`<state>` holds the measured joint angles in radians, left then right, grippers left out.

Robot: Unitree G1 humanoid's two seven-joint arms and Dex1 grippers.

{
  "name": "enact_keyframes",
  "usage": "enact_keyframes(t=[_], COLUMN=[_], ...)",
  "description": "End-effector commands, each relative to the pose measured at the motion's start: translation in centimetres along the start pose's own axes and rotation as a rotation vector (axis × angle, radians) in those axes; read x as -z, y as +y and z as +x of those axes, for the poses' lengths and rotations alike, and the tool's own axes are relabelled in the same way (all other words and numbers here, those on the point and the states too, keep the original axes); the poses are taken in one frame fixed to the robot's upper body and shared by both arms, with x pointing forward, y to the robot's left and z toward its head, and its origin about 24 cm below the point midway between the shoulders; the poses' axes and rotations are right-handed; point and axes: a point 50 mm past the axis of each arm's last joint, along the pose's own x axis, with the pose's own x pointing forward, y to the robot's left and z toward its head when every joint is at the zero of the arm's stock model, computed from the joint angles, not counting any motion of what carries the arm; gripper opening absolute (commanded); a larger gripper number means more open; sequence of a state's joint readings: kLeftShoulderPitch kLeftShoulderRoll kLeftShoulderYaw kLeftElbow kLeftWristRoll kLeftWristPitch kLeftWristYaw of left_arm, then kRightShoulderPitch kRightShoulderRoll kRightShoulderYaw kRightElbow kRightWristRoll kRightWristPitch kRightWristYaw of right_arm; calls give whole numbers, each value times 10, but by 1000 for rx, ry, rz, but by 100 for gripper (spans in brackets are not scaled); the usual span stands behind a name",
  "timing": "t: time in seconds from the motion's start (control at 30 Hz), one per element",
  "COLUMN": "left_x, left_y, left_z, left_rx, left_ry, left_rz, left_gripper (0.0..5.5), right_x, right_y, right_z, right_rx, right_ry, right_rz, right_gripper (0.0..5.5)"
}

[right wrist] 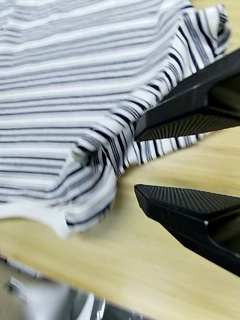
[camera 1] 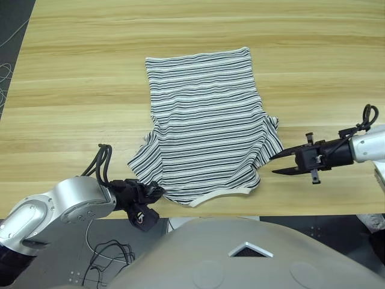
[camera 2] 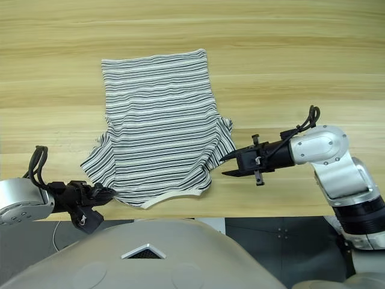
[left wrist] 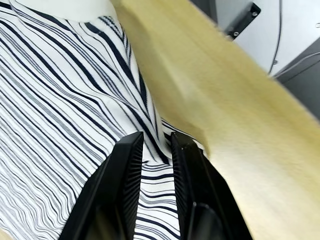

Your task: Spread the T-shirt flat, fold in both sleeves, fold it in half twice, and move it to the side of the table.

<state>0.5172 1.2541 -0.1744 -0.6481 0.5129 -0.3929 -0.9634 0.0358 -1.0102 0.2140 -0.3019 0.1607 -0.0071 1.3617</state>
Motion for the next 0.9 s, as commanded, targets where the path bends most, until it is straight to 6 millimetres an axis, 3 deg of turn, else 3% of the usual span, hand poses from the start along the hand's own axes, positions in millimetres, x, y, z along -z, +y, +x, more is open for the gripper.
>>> enact_keyframes(t=[0.03,0.17,0.27,0.37,0.47,0.63,0.77,0.9], left_x=[-7,-25,-29,-10,9,47,56,61], left_y=[-10,-24,-17,-2,10,11,8,6], left_z=[-7,-9,-18,-31,-31,-14,2,9], left_rx=[110,190,152,16,-117,-217,-240,-237], left_ry=[13,-85,-138,-122,-109,-51,-55,-46], left_rz=[-85,-304,-411,-466,-461,-475,-496,-496], left_gripper=[102,102,102,102,102,102,102,102], right_x=[3,12,19,25,30,46,73,90], right_y=[-15,-25,-29,-31,-31,-28,-17,-6], right_z=[-5,13,24,28,30,39,44,20], right_rx=[92,176,225,240,244,226,138,78], right_ry=[8,24,29,60,73,141,274,392], right_rz=[-9,-21,-18,-27,-27,-21,-26,-19], right_gripper=[158,158,158,158,158,158,158,158])
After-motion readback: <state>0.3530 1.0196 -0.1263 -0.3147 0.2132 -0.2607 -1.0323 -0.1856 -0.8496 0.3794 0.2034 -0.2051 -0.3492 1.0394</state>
